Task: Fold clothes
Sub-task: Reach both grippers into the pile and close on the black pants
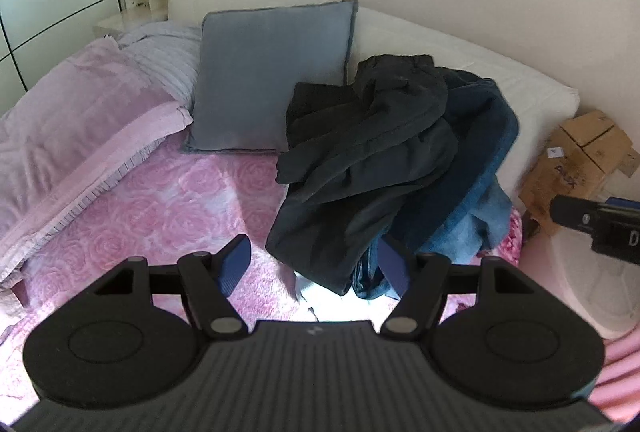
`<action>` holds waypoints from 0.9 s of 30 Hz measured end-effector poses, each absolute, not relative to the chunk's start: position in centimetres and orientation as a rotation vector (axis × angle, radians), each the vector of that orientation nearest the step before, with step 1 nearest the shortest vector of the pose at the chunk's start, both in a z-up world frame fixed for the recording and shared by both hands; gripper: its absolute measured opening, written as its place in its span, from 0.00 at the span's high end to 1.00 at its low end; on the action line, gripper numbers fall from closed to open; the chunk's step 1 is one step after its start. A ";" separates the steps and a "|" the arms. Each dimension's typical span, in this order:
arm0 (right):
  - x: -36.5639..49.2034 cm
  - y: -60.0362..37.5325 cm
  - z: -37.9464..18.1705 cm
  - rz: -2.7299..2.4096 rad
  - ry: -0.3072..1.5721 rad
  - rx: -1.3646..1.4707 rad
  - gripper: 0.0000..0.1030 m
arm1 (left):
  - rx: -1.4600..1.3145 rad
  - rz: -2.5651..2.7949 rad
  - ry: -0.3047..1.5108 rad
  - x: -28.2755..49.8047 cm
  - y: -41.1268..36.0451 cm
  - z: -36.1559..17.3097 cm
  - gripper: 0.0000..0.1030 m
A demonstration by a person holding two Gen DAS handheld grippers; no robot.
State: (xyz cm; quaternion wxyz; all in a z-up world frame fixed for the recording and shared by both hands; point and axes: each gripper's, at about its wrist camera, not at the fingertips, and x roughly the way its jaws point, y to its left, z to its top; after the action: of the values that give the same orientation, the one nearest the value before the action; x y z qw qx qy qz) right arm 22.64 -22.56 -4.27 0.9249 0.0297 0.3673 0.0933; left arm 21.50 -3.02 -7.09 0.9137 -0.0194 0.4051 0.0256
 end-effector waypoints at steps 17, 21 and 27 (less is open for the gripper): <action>35.6 -24.1 -7.2 0.330 0.874 0.173 0.25 | -0.015 0.046 0.897 32.6 -4.1 -12.2 0.35; 38.5 -23.9 -8.1 0.342 0.888 0.181 0.25 | -0.028 0.046 0.908 35.1 -3.6 -14.0 0.35; 42.4 -23.3 -9.8 0.362 0.914 0.198 0.25 | -0.037 0.040 0.919 38.4 -2.4 -16.9 0.35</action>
State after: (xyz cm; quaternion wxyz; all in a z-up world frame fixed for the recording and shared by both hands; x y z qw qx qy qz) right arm 42.35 -23.32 -9.83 0.8770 0.0947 0.4379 0.1735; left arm 38.42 -2.43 -16.95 0.8960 -0.0180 0.4433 0.0195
